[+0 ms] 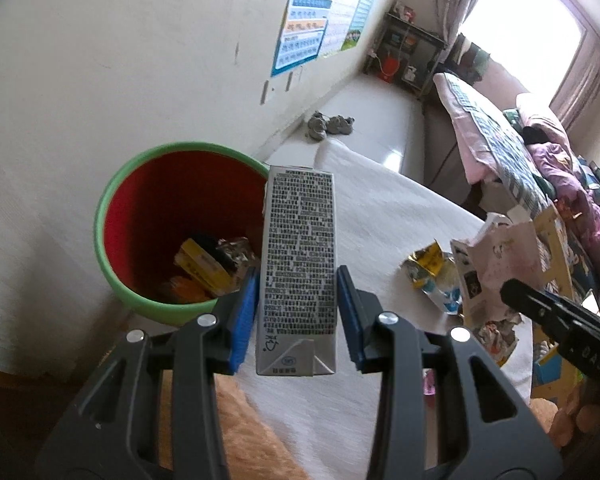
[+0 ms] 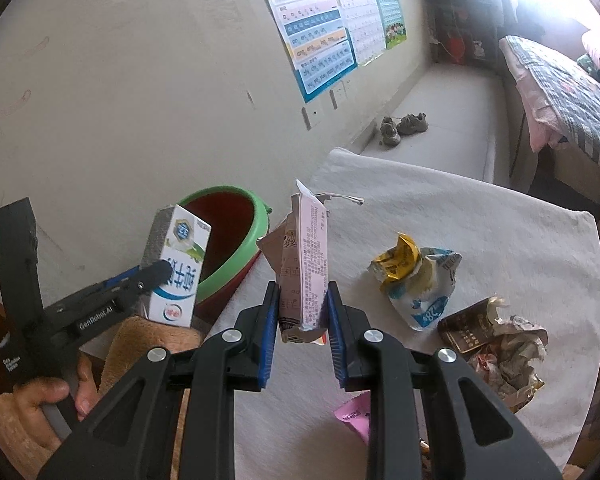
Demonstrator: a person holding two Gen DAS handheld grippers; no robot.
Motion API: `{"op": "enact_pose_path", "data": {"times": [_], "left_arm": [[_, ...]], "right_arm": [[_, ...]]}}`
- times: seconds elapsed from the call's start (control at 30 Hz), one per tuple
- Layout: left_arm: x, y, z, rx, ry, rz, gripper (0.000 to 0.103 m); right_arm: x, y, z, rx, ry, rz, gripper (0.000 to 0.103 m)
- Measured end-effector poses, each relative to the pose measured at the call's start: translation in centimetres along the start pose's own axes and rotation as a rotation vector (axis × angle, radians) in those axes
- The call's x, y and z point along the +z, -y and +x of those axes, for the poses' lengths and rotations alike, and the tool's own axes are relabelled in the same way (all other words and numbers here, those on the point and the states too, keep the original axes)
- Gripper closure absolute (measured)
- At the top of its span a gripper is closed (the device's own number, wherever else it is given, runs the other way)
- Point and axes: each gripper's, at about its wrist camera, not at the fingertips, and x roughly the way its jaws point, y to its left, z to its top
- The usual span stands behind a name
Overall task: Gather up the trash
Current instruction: 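Carry both items over the red bucket and open both tools to drop them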
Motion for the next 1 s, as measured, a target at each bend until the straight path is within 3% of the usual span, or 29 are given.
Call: {"op": "enact_pose_path", "data": {"times": [0.63, 1.0], "left_arm": [[0.9, -6.1, 0.4, 0.077, 0.026, -0.1, 0.066], [2.3, -9.6, 0.9, 0.133, 0.044, -0.129, 0.066]], "right_arm": [[1.6, -4.8, 4.2, 0.044, -0.074, -0.103, 0.08], [4.8, -9.2, 7.5, 0.085, -0.076, -0.171, 0.079]]}}
